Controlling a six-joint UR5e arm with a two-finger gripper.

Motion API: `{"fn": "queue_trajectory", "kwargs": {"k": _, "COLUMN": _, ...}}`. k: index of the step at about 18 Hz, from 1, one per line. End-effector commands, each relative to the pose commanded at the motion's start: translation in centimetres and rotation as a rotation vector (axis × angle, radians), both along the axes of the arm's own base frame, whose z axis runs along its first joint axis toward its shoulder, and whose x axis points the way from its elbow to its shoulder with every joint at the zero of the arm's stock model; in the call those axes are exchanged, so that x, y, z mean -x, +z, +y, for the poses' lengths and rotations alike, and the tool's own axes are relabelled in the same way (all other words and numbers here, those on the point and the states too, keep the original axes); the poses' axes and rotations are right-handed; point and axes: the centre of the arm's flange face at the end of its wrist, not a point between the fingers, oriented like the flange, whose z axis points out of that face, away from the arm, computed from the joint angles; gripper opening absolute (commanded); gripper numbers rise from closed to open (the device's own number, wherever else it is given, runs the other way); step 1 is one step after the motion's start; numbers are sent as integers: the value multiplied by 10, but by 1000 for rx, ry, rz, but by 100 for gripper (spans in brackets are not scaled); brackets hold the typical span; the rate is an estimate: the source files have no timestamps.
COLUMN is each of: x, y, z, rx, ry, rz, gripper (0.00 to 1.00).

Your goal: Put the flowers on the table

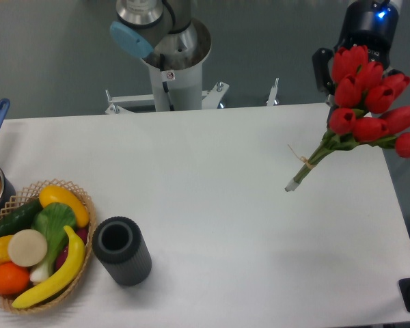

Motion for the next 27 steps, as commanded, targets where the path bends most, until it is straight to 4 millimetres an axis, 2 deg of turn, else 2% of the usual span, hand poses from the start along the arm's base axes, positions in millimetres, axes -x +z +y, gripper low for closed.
{"fn": "queue_trajectory", "kwargs": {"k": 5, "x": -8, "y": 2, "z": 3, "rx": 19, "ry": 1, "rz": 10, "gripper": 37}}
{"fn": "queue_trajectory", "kwargs": {"k": 10, "x": -18, "y": -7, "z": -2, "rx": 145, "ry": 67, "rz": 33, "gripper": 37}}
{"fn": "queue_trajectory", "kwargs": {"k": 14, "x": -35, "y": -14, "z": -2, "rx": 267, "ry": 118, "rz": 54, "gripper": 37}}
{"fn": "queue_trajectory", "kwargs": {"k": 18, "x": -56, "y": -37, "z": 17, "rx": 417, "ry": 127, "rz": 55, "gripper": 36}}
{"fn": "queue_trajectory", "kwargs": {"k": 22, "x": -77, "y": -69, "z": 39, "rx": 567, "ry": 99, "rz": 64, "gripper": 36}}
{"fn": "queue_trajectory", "kwargs": {"k": 27, "x": -83, "y": -92, "z": 33, "rx": 652, "ry": 84, "rz": 39, "gripper": 36}}
